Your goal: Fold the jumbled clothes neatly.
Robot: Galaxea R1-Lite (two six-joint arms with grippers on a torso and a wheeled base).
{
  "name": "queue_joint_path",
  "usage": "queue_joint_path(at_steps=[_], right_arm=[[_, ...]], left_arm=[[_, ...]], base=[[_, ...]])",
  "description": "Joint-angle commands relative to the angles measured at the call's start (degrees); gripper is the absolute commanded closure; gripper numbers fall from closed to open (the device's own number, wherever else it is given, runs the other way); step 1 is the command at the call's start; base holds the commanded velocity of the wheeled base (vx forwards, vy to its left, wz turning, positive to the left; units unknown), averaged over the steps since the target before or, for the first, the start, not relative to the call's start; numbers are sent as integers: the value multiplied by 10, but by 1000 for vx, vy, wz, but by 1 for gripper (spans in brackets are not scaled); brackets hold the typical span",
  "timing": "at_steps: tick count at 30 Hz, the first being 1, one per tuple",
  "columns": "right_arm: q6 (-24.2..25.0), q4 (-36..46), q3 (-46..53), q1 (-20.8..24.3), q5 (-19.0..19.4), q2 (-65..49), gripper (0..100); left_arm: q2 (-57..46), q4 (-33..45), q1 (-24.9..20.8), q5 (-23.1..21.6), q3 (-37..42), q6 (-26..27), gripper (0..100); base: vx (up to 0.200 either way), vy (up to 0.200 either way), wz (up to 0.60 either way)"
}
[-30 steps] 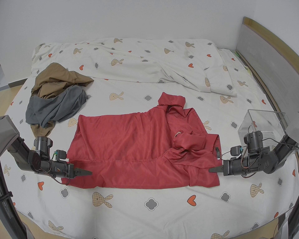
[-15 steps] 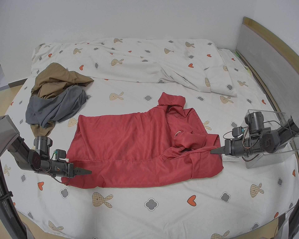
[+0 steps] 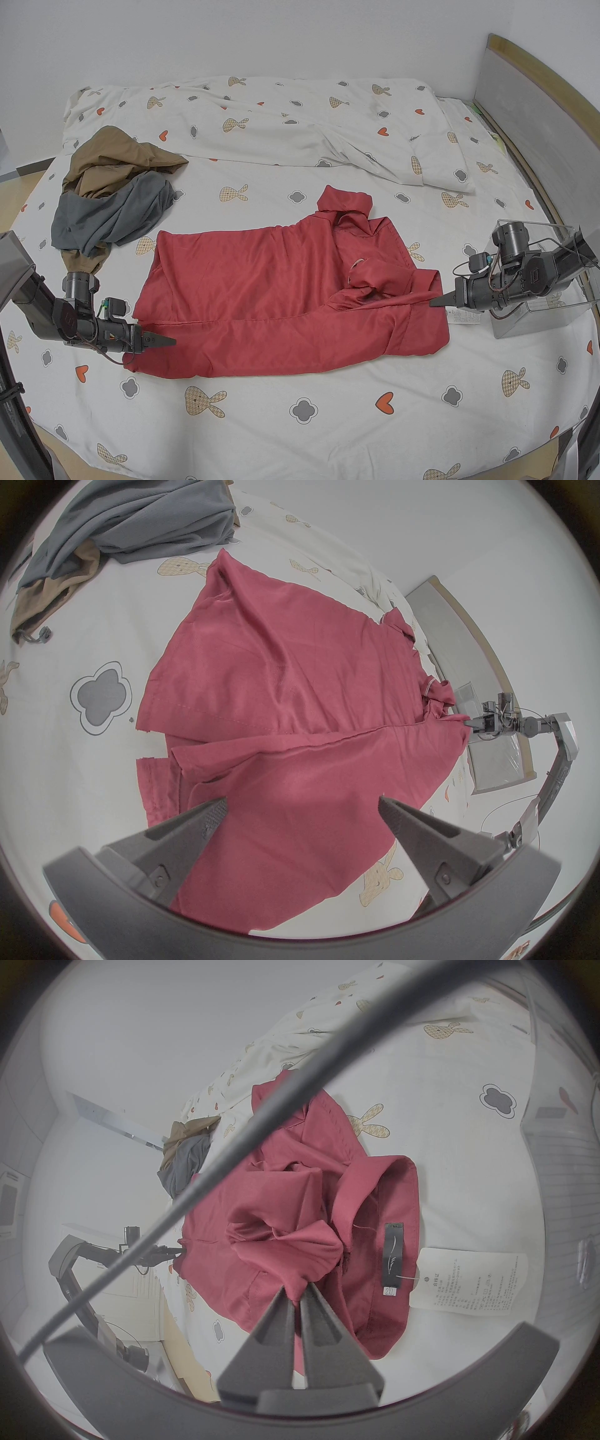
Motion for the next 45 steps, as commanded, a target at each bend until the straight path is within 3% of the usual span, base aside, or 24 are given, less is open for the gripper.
queue_joint_path(at_steps=[1,16,21,27,45], right_arm=[[1,-1,-3,5,1,12,0],[-19,-5,107,-1,22,-9,0],[-23,-80,162,1,52,-18,0],[-23,-145,208,5,52,-17,0],[-26,-151,289,-20,52,-121,0]], left_arm=[[2,0,2,0,0,0,0],[2,-2,2,0,2,2,0],[2,-2,2,-1,2,3,0],[3,-3,2,-1,2,3,0],[1,-3,2,-1,5,5,0]], base=[[0,0,0],[0,0,0],[0,0,0],[0,0,0],[0,0,0]])
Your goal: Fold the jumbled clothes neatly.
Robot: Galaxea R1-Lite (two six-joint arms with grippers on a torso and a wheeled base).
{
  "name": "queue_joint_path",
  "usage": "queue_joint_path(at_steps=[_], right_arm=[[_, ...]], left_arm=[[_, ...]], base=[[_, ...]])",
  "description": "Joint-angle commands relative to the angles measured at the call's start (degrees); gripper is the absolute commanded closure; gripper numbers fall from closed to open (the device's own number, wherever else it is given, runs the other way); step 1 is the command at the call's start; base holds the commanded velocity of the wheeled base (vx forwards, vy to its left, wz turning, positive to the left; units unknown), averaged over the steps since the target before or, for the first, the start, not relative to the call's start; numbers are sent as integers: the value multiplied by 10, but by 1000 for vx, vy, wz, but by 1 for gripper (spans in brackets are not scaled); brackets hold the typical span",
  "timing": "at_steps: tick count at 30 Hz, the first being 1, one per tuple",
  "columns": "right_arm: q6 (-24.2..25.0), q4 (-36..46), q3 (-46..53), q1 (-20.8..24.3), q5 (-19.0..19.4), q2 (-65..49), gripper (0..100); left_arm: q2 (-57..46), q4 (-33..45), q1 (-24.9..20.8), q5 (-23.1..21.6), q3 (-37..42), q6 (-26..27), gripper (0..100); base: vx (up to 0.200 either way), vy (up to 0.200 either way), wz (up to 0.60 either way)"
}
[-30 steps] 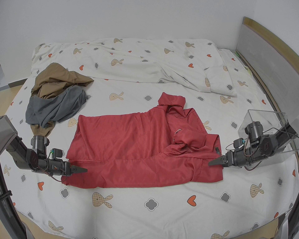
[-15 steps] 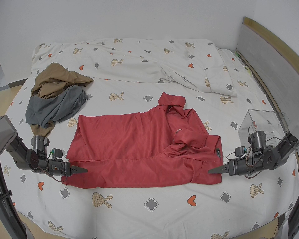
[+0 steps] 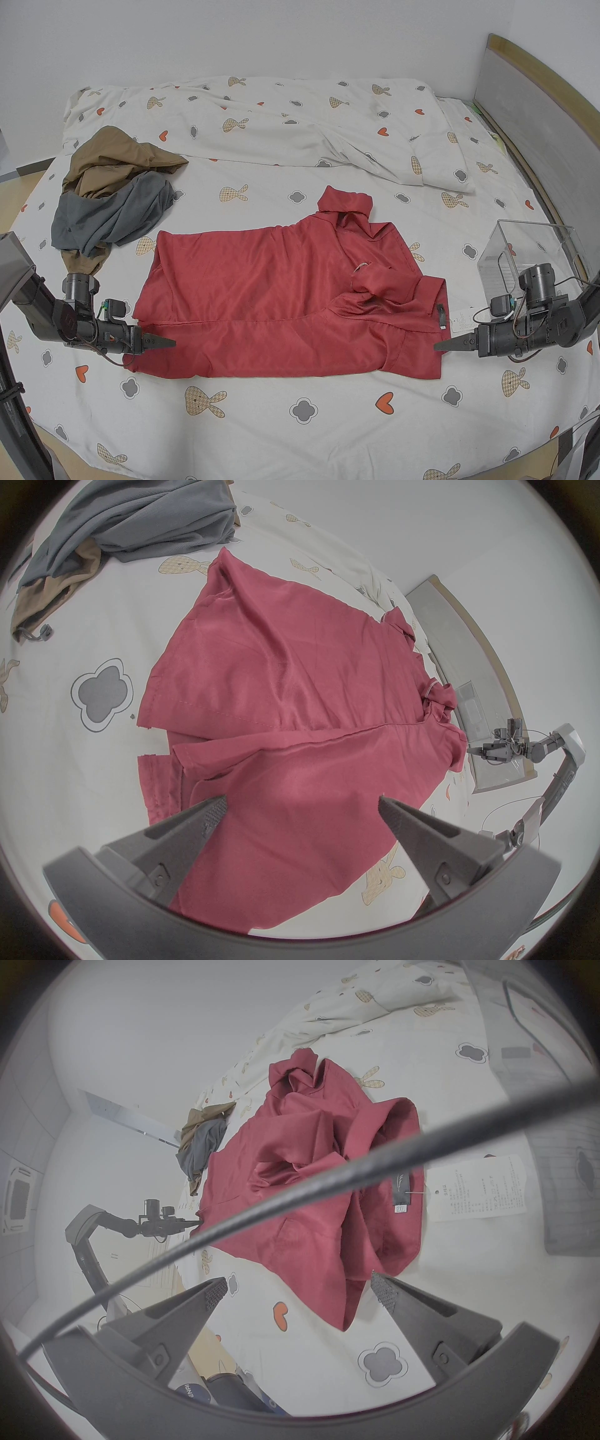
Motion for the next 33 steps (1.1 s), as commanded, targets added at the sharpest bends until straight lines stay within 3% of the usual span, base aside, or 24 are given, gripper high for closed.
queue_joint_path(at_steps=[1,12,20,33], right_arm=[[-1,-1,26,0,0,-21,0],[-6,-7,44,16,0,46,0],[-4,-113,46,27,-1,105,0],[-2,-120,52,59,-1,109,0]], left_arm=[[-1,0,0,0,1,1,0],[0,0,0,0,1,1,0],[0,-1,0,0,1,1,0],[1,-1,0,0,0,1,0]], base=[[0,0,0],[0,0,0],[0,0,0],[0,0,0]])
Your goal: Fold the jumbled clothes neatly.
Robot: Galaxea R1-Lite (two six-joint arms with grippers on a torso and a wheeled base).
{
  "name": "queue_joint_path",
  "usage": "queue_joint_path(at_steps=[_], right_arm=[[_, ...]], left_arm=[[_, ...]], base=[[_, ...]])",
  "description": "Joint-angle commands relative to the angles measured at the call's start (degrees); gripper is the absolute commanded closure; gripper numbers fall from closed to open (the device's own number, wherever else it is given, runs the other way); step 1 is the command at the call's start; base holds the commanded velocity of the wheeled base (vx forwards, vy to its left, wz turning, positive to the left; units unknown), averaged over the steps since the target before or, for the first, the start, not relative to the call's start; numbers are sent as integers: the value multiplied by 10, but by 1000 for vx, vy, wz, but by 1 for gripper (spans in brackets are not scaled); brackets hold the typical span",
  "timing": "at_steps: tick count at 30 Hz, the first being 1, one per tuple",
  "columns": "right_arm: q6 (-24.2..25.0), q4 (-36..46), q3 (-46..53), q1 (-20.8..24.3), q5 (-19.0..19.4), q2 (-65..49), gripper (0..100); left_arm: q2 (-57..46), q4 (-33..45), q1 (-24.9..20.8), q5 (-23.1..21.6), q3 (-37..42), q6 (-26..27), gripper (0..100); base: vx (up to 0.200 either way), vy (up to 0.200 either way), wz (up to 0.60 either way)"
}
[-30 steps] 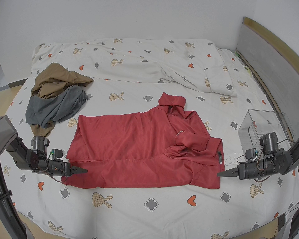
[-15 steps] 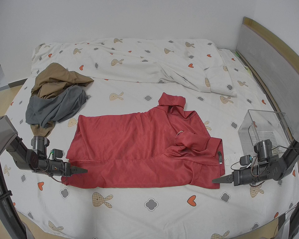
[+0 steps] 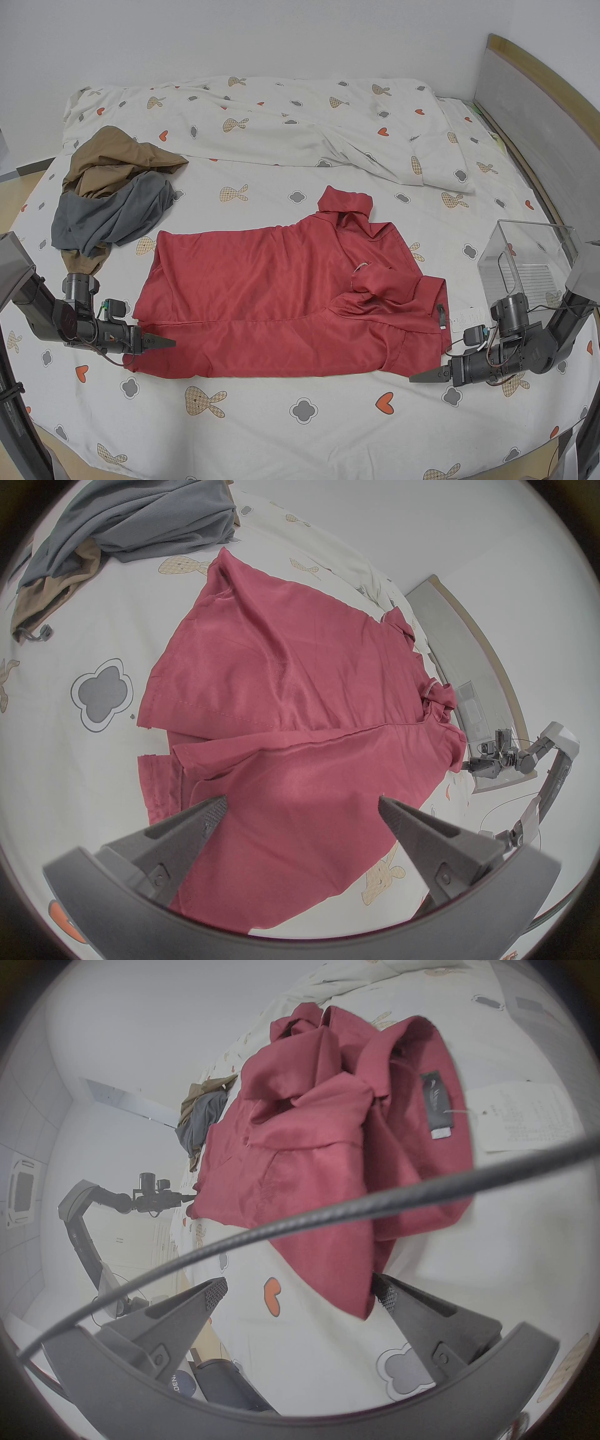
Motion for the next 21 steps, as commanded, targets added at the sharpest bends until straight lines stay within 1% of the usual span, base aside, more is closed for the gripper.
queue_joint_path(at_steps=[1,5,11,14,16,17,18,19,21], right_arm=[[0,0,1,6,0,3,100],[0,0,1,5,-1,6,100],[-1,0,-1,-13,-2,4,100],[0,0,-7,-43,-2,-7,100],[0,3,-13,-55,-2,-26,100],[2,8,-23,-69,-2,-47,100],[2,8,-23,-69,-2,-47,100],[12,25,-41,-87,-3,-65,100],[16,44,-55,-94,-3,-72,100]], left_arm=[[1,0,0,0,1,0,0],[1,0,0,0,1,0,0],[0,0,0,0,0,0,0],[1,1,0,0,-1,0,0],[1,1,0,0,-1,0,0],[2,0,1,0,-2,-1,0],[2,0,1,0,-2,-1,0],[2,1,1,0,-2,-1,0],[3,1,1,0,-2,-1,0]], base=[[0,0,0],[0,0,0],[0,0,0],[0,0,0],[0,0,0],[0,0,0],[0,0,0],[0,0,0],[0,0,0]])
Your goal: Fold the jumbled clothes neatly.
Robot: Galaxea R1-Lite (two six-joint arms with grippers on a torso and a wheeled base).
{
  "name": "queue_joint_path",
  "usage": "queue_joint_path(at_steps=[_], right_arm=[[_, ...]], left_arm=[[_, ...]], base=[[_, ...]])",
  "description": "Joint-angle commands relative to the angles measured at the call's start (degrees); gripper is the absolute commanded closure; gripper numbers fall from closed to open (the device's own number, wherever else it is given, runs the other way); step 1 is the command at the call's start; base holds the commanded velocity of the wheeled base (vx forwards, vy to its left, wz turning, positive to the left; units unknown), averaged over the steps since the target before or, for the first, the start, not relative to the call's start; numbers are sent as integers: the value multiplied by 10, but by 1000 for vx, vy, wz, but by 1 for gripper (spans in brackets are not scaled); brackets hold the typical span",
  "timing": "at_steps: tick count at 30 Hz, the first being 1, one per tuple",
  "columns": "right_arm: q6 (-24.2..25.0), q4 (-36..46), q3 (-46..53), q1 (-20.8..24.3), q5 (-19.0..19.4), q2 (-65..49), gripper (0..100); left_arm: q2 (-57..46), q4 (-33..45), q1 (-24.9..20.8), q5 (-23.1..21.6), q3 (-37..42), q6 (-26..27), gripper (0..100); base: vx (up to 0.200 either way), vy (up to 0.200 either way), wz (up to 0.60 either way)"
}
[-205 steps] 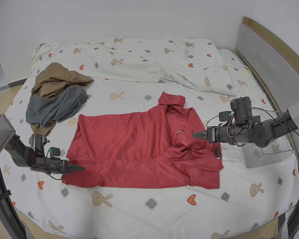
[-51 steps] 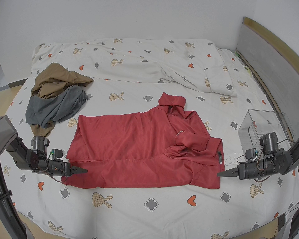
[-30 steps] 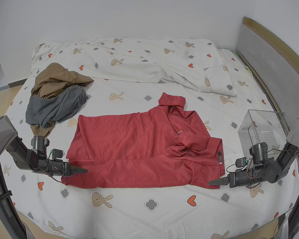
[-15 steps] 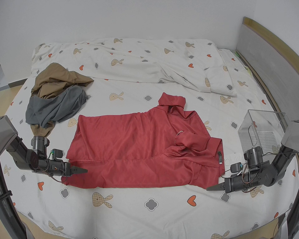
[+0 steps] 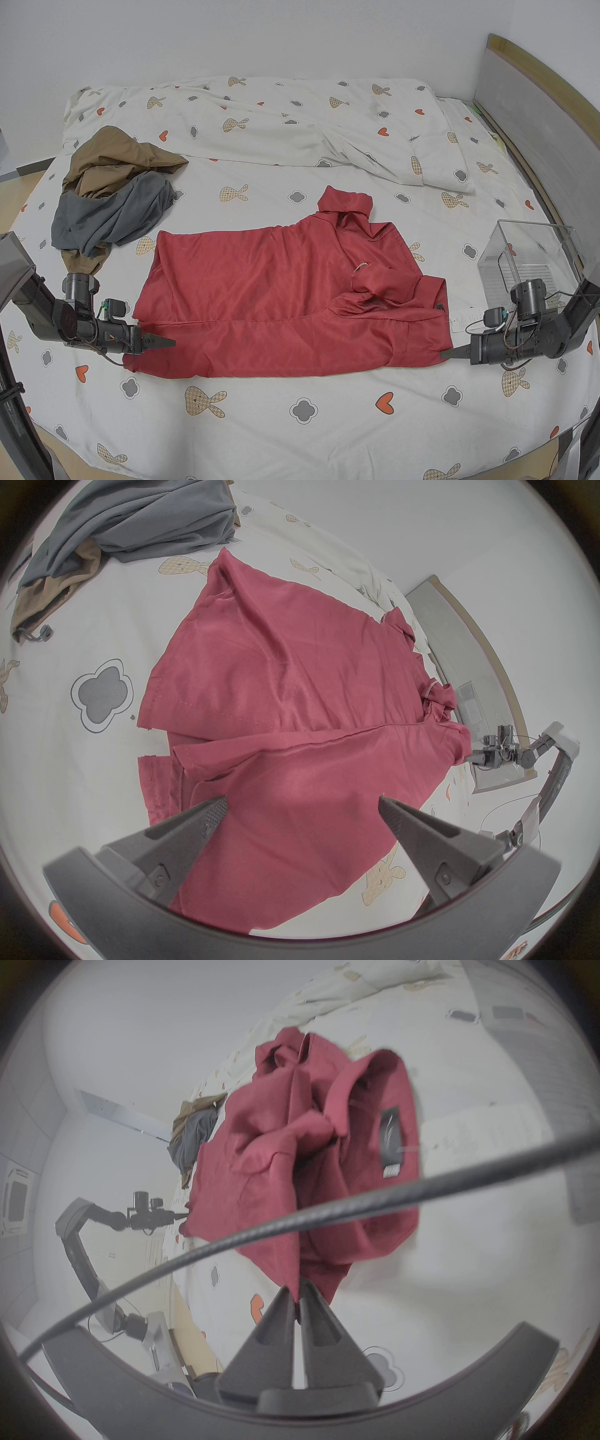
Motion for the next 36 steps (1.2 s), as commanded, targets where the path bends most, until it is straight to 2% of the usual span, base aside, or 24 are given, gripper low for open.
queue_joint_path(at_steps=[1,23,34,35,36], right_arm=[[7,46,-43,-37,-1,-49,100],[-21,125,-69,-60,-3,-44,100],[-42,125,-50,-39,-3,-37,100],[-44,124,-51,-41,-5,-37,0],[-44,121,-51,-46,-9,-37,0]], left_arm=[[2,0,1,0,-1,0,0],[3,0,1,0,-1,0,0],[2,0,1,0,0,0,0],[2,0,1,0,0,0,0],[2,0,1,0,0,1,0]], base=[[0,0,0],[0,0,0],[0,0,0],[0,0,0],[0,0,0]])
